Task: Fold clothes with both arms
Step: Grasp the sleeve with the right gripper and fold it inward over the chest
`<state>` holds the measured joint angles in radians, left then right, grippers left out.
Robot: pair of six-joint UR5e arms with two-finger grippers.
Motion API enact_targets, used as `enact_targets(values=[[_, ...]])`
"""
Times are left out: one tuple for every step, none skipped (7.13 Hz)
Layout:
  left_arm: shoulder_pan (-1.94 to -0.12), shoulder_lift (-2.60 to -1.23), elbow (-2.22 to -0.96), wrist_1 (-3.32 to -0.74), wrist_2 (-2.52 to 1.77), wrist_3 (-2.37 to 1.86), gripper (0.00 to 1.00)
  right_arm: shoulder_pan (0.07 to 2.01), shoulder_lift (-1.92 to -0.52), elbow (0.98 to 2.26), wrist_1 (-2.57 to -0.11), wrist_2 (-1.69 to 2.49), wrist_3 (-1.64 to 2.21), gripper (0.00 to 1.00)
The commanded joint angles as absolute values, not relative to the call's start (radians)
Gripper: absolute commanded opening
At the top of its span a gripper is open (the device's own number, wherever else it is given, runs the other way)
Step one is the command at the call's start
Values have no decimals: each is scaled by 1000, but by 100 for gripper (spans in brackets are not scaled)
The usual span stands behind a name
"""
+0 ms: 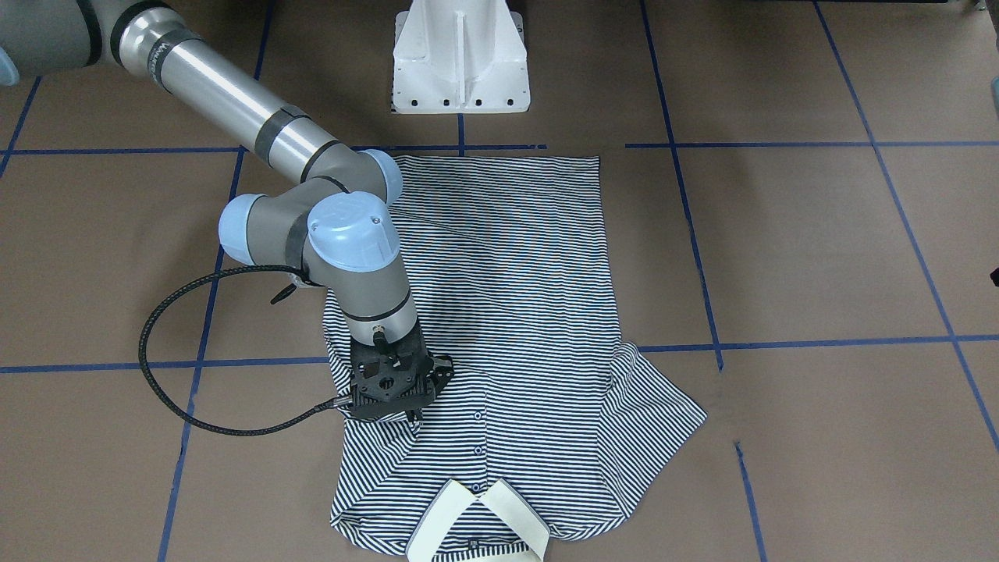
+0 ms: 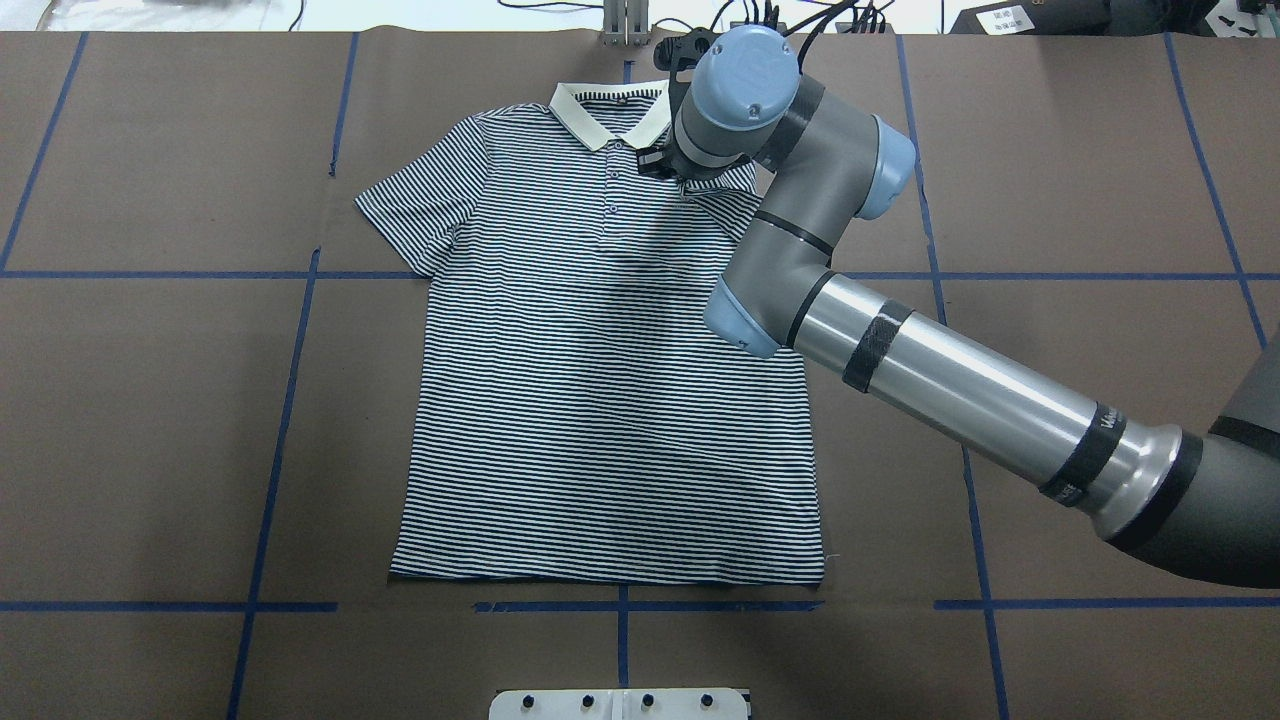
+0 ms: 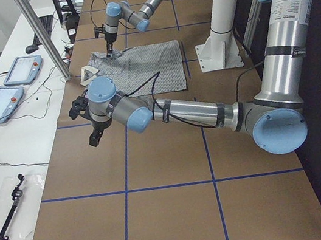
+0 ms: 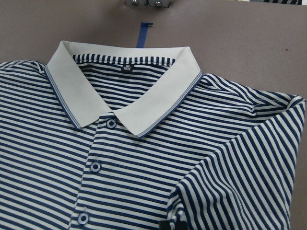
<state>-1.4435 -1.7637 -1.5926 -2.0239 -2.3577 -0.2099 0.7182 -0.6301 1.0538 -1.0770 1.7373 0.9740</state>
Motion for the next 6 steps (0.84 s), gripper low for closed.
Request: enact_targets(values=[[-1443, -1764, -1595, -2023, -2358, -212, 100, 712, -627, 1035, -1077, 1712, 982, 100], [-1443, -1767, -1592, -2023, -2358, -212, 100, 728, -623, 1035, -1081, 1715, 989, 100], [-1443, -1769, -1595, -2023, -2358, -213, 100, 753, -623, 1037, -1084, 1744, 991, 100], [-1443, -1770, -1601, -2023, -2358, -234, 100, 790, -627, 1040, -1085, 1820, 992, 100], [-1443, -1773, -1606, -2023, -2358, -247, 100, 825, -658, 1051, -1078, 1915, 992, 100], [-1443, -1778, -1612, -2023, -2358, -250, 100, 831, -698, 1061, -1075, 1943, 991, 100]])
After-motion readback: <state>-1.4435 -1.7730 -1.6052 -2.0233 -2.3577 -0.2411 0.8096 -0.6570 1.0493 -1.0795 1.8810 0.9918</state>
